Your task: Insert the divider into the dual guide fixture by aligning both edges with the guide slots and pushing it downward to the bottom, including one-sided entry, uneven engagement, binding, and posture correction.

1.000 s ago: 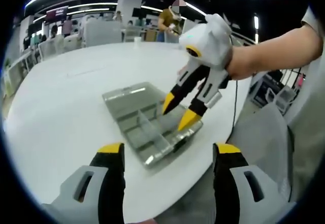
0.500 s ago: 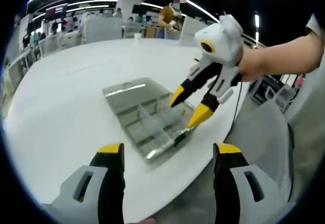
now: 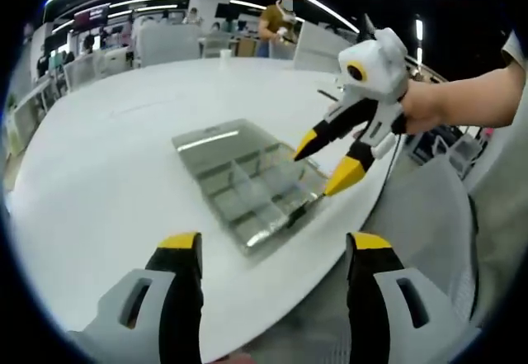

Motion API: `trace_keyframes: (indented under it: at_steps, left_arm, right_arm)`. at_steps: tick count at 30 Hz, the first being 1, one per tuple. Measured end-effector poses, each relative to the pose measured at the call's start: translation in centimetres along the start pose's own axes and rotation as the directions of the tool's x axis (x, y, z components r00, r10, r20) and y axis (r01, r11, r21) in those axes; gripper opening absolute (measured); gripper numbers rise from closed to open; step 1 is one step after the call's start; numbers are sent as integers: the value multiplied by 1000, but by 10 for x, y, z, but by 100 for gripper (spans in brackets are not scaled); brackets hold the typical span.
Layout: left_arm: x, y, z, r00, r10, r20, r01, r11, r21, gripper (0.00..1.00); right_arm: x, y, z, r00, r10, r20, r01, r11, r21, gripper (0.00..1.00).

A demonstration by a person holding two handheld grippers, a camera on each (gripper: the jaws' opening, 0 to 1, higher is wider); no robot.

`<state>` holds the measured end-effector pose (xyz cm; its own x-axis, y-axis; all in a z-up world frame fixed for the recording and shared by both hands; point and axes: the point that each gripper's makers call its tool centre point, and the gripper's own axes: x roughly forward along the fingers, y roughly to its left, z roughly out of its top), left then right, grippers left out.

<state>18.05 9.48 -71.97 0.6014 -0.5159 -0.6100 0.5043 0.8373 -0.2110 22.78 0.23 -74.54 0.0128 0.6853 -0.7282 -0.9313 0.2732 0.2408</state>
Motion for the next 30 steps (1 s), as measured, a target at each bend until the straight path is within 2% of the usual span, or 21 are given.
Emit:
trace_keyframes:
  at_steps: [16, 19, 30]
  left_arm:
    - [-1, -1, -4, 1000, -4, -25, 5, 1000, 15, 69]
    - [-1, -1, -5, 1000, -3, -27, 3, 1000, 14, 69]
    - [-2, -1, -7, 999, -1, -37, 1, 1000, 16, 69]
  right_arm:
    - [-18, -3, -17, 997, -45, 64, 36, 990, 135, 55]
    - [-23, -5, -19, 993, -58, 99, 41, 986, 164, 56]
    - [-31, 1, -23, 990, -72, 120, 49, 982, 184, 60]
